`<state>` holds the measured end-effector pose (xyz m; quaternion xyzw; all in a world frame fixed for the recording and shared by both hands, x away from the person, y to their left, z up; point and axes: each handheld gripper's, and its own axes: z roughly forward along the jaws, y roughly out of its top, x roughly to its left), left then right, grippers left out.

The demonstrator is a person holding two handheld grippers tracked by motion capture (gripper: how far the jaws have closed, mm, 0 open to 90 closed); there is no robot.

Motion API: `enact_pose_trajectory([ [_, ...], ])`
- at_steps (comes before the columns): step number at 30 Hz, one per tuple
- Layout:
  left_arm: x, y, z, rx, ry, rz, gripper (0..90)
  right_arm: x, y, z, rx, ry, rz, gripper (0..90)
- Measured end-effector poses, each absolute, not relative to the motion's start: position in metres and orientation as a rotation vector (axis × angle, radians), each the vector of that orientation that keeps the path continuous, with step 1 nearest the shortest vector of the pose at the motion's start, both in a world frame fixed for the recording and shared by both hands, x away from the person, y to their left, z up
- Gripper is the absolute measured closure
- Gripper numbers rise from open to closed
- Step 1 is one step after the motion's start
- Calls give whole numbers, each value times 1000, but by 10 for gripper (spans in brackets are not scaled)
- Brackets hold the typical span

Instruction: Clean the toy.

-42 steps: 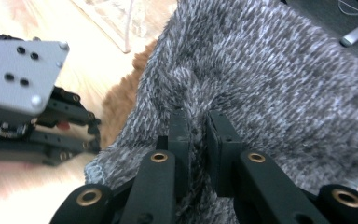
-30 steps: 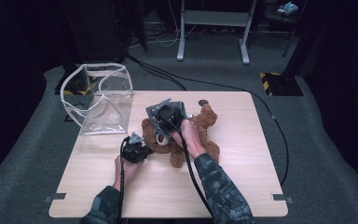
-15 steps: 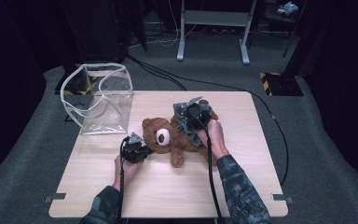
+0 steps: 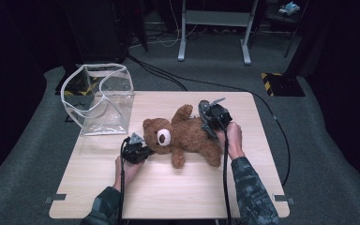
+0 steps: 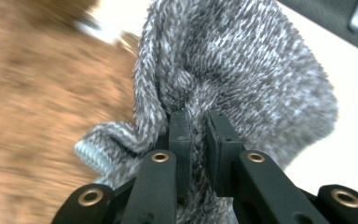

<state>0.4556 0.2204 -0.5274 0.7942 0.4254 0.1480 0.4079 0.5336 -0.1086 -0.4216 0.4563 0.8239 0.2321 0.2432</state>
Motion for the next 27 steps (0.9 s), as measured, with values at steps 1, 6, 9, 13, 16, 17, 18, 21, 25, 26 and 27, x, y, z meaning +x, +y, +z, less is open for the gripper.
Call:
enact_pose_trajectory([
  [1,456,220,-527,2002,1072,373,794,534,-113,-424,1270,2241,611,820],
  [6,456,220,-527,2005,1069,377,794,532,-126,-419,1310,2216,657,818],
  [9,456,220,-527,2011,1061,381,794,528,-120,-404,1292,2212,748,816],
  [13,456,221,-527,2012,1060,382,794,523,-100,-390,1234,2242,837,814],
  [16,456,220,-527,2012,1060,382,794,528,-84,-393,1210,2274,835,814],
  [17,456,220,-527,2013,1059,382,794,531,-81,-396,1212,2284,817,814],
  [18,456,220,-527,2012,1060,382,794,534,-80,-401,1224,2288,806,814],
  [21,456,220,-527,2012,1054,383,794,542,-83,-410,1269,2285,795,816],
  [25,456,220,-527,2012,1054,382,794,551,-92,-416,1295,2255,711,816],
  [26,456,220,-527,2013,1054,383,794,554,-97,-418,1308,2248,694,817],
  [27,456,220,-527,2013,1054,382,794,556,-101,-420,1329,2233,670,817],
])
